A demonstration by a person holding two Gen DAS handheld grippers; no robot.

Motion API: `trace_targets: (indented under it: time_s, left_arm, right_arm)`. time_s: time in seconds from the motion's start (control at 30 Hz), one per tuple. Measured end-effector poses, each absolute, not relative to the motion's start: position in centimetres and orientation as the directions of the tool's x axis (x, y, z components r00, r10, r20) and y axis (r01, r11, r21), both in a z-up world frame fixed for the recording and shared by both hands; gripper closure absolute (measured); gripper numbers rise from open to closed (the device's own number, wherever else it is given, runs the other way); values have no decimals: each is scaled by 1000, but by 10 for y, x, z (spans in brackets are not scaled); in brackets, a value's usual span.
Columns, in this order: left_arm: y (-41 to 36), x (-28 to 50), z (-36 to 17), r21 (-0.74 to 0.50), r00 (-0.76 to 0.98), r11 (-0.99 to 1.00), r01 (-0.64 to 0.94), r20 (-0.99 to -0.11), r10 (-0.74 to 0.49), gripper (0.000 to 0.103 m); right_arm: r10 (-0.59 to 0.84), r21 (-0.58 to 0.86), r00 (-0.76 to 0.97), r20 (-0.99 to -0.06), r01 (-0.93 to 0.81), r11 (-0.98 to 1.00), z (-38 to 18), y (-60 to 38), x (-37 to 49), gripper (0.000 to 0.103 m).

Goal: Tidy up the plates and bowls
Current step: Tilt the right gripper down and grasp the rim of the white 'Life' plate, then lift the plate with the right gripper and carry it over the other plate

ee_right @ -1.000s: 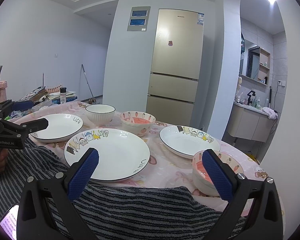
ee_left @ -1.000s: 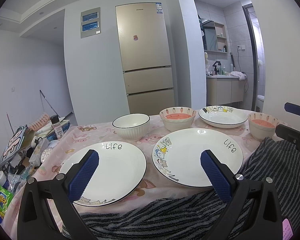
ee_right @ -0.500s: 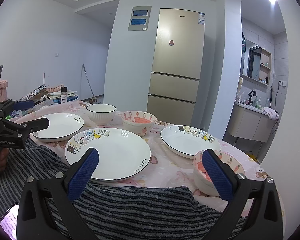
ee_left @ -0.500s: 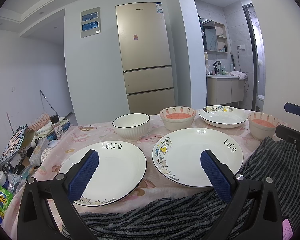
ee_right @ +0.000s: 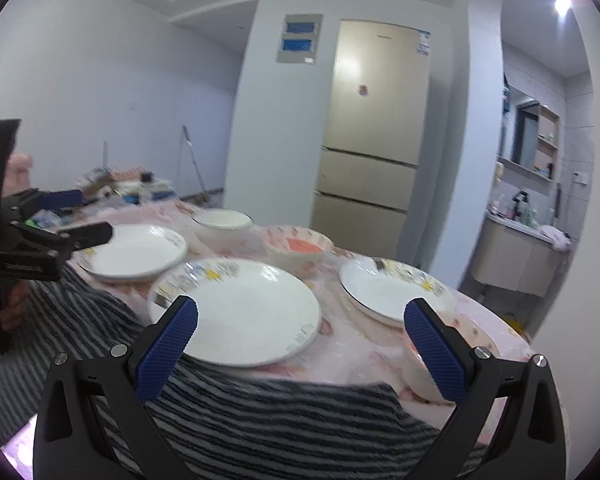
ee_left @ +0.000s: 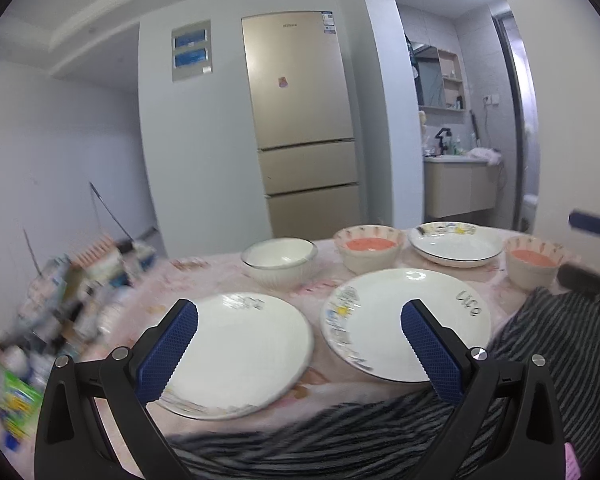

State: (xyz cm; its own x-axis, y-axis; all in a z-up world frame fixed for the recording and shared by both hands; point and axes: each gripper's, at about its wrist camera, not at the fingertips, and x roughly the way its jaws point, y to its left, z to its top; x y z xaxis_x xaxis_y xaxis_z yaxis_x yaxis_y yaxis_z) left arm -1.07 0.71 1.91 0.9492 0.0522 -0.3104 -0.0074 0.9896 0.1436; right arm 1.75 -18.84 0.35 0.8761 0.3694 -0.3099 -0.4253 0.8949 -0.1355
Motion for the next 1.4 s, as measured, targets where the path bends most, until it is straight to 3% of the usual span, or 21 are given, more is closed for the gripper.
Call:
trace_targets:
  time_s: [0.13, 0.3, 0.4, 0.47, 0.53, 0.57, 0.63, 0.7, 0.73, 0.83, 0.9, 1.17, 1.3, 1.4]
  left_arm:
    - [24, -19, 46, 169, 949, 984, -60, -295, 108, 0]
    - [77, -13, 63, 22, 928, 987, -157, -340, 156, 0]
    - [115, 0, 58, -83, 894, 975, -206, -422, 153, 0]
    - [137, 9, 47, -143, 869, 962, -232, -474, 139, 0]
    - [156, 18, 31, -192, 842, 942, -276, -521, 141, 0]
    - [165, 22, 22, -221, 830, 929, -296, -542, 135, 4]
    - [176, 30, 3, -260, 801, 907, -331, -585, 125, 13]
    - [179, 38, -9, -257, 782, 904, -341, -612, 121, 16]
    - [181, 43, -16, -244, 767, 907, -344, -631, 121, 16]
    - [188, 58, -35, -278, 719, 897, -344, -692, 62, 33]
    - [197, 64, -47, -340, 698, 871, -354, -716, 4, 52]
    - [209, 71, -67, -449, 672, 814, -367, -733, -101, 60]
    - [213, 76, -76, -482, 664, 793, -373, -736, -135, 67]
    - [216, 79, -83, -515, 662, 776, -364, -729, -174, 69]
  right_arm:
    - [446, -144, 840, -310, -505, 851, 37, -169, 25, 0]
    - [588, -92, 734, -341, -648, 756, 62, -128, 58, 0]
    - [618, -62, 675, -403, -694, 717, 55, -96, 90, 0]
    - [641, 1, 615, -459, -721, 693, 43, -77, 115, 6]
    - [638, 26, 563, -525, -739, 673, 24, -57, 140, 28]
    - [625, 25, 546, -558, -741, 671, 12, -46, 152, 35]
    - [601, 70, 491, -631, -736, 673, -10, -33, 179, 65]
    - [611, 159, 428, -666, -719, 676, -26, -29, 203, 73]
    - [624, 202, 401, -670, -711, 674, -30, -30, 211, 73]
    - [676, 335, 307, -670, -688, 644, -40, -23, 232, 73]
    - [690, 400, 237, -684, -669, 626, -49, -14, 243, 73]
    - [657, 443, 172, -733, -612, 655, -77, 5, 263, 76]
    - [661, 453, 149, -735, -617, 644, -82, 16, 266, 88]
    - [655, 444, 156, -739, -619, 648, -83, 21, 267, 89]
